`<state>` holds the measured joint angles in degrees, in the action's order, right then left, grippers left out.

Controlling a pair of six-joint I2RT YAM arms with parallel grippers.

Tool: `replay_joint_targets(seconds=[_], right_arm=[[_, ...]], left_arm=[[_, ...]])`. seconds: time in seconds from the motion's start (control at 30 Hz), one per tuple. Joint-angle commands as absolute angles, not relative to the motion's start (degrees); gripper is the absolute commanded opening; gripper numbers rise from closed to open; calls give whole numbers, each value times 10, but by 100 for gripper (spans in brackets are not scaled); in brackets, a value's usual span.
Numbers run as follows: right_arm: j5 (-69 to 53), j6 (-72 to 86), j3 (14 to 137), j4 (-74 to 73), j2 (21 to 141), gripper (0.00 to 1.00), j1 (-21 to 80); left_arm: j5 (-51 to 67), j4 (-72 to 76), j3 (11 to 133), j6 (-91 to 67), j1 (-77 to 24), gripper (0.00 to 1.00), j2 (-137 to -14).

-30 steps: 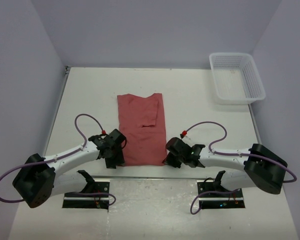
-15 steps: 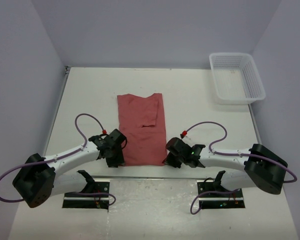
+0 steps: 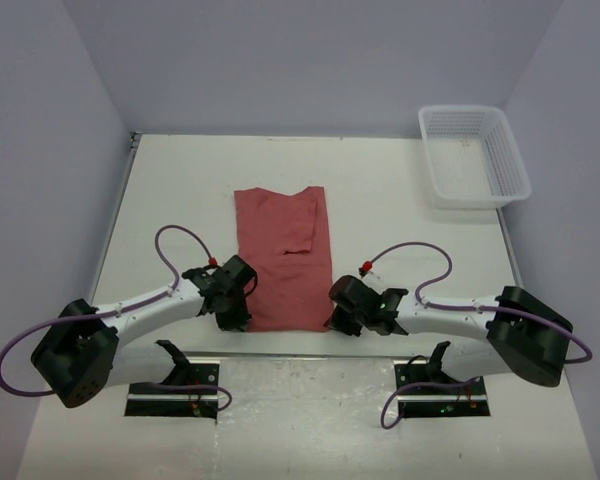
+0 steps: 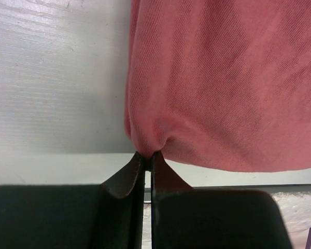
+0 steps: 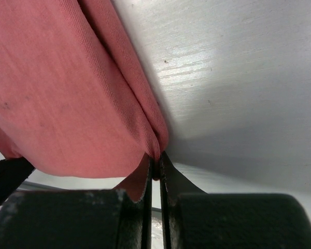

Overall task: Fold and stack the t-shirts
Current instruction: Grab one side of the 2/3 rectangular tshirt with both arms

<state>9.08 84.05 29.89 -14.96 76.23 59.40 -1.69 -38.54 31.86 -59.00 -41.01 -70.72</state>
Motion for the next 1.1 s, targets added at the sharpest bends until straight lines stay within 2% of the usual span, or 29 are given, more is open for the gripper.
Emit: replay_joint_targets(seconds=[0.0, 0.47, 1.07], right_arm=[[124, 834, 279, -275, 789, 0, 602], [197, 744, 332, -390, 748, 0, 620], [170, 741, 381, -456, 689, 0, 657]], left_arm=[[-75, -373, 286, -585, -410, 0, -723], [-65, -504, 347, -577, -411, 0, -586], [-23, -548, 356, -564, -416, 0, -503]])
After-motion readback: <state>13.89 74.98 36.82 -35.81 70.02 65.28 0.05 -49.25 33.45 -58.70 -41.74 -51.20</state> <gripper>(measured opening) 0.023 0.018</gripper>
